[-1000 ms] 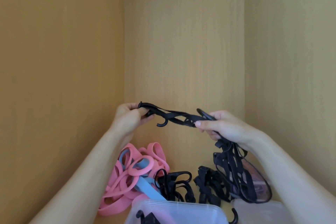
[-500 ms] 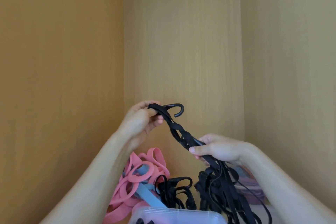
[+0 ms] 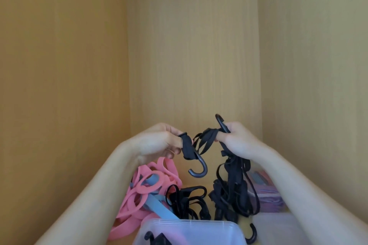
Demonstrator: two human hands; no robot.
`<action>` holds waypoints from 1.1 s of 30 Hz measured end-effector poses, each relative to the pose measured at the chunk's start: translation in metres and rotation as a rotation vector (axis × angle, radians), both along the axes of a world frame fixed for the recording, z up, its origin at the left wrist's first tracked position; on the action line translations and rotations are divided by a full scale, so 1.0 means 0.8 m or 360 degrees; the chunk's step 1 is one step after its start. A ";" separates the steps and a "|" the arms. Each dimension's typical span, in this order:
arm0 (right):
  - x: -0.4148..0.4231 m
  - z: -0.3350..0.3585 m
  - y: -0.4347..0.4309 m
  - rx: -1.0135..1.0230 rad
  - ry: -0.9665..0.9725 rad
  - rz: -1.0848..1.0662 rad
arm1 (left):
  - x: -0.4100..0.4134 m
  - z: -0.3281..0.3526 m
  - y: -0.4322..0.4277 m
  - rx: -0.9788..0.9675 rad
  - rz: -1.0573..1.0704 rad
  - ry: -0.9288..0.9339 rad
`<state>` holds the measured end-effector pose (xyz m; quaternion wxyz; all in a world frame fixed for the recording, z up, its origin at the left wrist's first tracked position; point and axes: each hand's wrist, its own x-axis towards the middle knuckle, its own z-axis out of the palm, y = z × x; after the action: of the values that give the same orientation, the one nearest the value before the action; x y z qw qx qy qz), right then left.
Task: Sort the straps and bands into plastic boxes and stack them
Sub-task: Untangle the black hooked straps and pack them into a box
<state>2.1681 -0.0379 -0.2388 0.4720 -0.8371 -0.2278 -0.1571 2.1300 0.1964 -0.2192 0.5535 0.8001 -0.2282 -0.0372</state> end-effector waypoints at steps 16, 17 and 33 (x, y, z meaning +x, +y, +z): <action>-0.042 0.006 0.066 -0.0149 -0.0267 0.0159 | 0.024 -0.011 -0.020 -0.0530 0.0876 -0.0518; -0.044 0.002 0.074 -0.0161 -0.0257 0.0218 | 0.026 -0.011 -0.019 -0.0564 0.0953 -0.0592; -0.020 -0.036 0.096 -0.0177 -0.0419 0.0204 | 0.009 0.014 -0.020 -0.1799 0.0200 0.0036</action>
<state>2.1517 0.0385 -0.2679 0.4000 -0.8179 -0.3489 -0.2221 2.1368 0.1802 -0.2079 0.8992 0.3912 -0.1587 0.1152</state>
